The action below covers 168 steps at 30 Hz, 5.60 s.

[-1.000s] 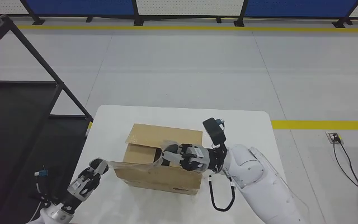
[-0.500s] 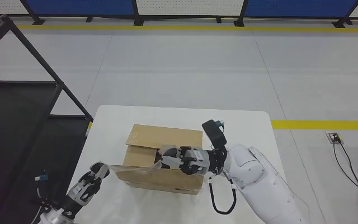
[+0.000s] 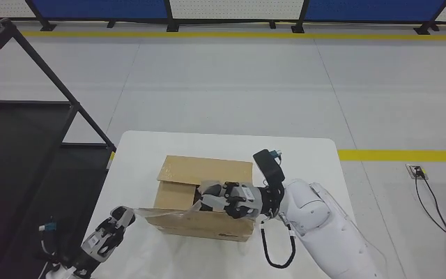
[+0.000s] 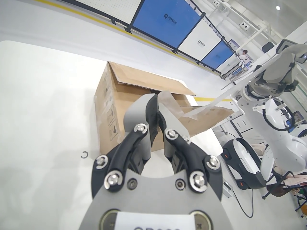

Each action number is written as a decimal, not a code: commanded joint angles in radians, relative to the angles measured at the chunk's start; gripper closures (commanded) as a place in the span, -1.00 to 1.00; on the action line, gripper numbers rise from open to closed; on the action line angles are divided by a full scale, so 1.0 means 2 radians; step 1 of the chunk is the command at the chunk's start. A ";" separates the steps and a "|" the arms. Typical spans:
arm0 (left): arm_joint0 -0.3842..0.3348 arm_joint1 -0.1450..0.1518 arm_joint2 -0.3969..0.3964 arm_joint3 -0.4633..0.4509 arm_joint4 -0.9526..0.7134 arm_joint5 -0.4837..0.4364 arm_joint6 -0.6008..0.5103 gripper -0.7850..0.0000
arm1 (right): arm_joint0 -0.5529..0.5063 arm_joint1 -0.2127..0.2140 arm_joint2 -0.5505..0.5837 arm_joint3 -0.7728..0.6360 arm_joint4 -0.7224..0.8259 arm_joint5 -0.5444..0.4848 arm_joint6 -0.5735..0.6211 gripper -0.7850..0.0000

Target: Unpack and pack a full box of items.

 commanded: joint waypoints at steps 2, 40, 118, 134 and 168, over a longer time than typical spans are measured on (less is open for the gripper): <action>0.005 0.000 -0.005 -0.005 -0.001 -0.002 0.001 1.00 | 0.000 0.001 0.001 0.002 0.003 0.000 0.000 1.00; -0.011 0.000 -0.021 -0.039 -0.133 0.093 -0.047 1.00 | -0.053 0.023 0.069 0.002 -0.043 0.010 -0.040 1.00; -0.239 0.038 0.062 0.118 -0.066 0.149 -0.245 1.00 | -0.215 0.053 0.120 -0.105 0.128 0.464 0.054 1.00; -0.266 0.044 0.094 0.134 -0.048 0.198 -0.270 1.00 | -0.185 0.051 0.114 -0.093 0.181 0.611 0.064 1.00; -0.297 0.056 0.114 0.170 -0.064 0.214 -0.275 0.06 | -0.177 0.052 0.102 -0.092 0.199 0.665 0.039 1.00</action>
